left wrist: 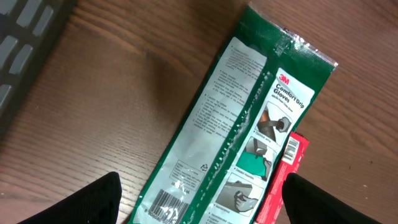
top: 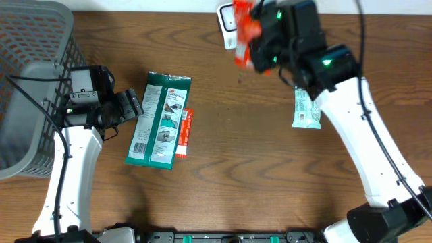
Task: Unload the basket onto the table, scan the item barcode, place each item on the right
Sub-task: 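Lift the red HACKS pack with the right gripper and retract the left gripper, then hold the red pack against the white scanner with the right gripper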
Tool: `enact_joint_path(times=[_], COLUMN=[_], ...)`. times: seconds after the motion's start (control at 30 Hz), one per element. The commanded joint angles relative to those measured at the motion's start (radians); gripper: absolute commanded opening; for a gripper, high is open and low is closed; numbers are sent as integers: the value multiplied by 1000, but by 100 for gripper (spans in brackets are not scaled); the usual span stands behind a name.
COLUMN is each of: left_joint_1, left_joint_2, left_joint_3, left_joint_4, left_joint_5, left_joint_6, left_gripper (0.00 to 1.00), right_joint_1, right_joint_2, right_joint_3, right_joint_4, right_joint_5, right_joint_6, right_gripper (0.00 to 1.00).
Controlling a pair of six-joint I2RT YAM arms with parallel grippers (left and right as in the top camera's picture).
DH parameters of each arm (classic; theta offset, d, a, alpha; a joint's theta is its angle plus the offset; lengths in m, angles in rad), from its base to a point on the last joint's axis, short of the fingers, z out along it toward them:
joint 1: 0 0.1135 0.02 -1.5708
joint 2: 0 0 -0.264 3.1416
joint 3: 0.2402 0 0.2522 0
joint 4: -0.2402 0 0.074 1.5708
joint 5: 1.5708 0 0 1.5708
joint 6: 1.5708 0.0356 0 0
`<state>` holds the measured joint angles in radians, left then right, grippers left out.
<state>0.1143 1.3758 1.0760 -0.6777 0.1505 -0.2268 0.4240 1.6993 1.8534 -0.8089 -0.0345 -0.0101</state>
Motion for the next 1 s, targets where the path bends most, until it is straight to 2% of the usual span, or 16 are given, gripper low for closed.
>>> enact_joint_path(times=[0.0,0.23,0.47,0.73,0.97], left_joint_1=[2,2,2,2,2], left_joint_2=[3,3,3,3,3], left_joint_3=[5,5,5,5,5], left_joint_4=[-3,-3,-3,-3,-3], left_joint_5=[-10,-10,-10,-10,-10], left_joint_6=[21,21,21,21,21], left_gripper=[83,83,83,83,84], right_joint_1=[54,146,198,203,200], right_joint_2=[41,129,299,513,656], right_joint_3=[108,115,115,115,115], right_joint_4=[42,305,599,980,1188], right_joint_5=[233,409,613,697,699], right_joint_6=[-39,-193,-346,-693,-892], right_gripper=[1,1,1,1,1])
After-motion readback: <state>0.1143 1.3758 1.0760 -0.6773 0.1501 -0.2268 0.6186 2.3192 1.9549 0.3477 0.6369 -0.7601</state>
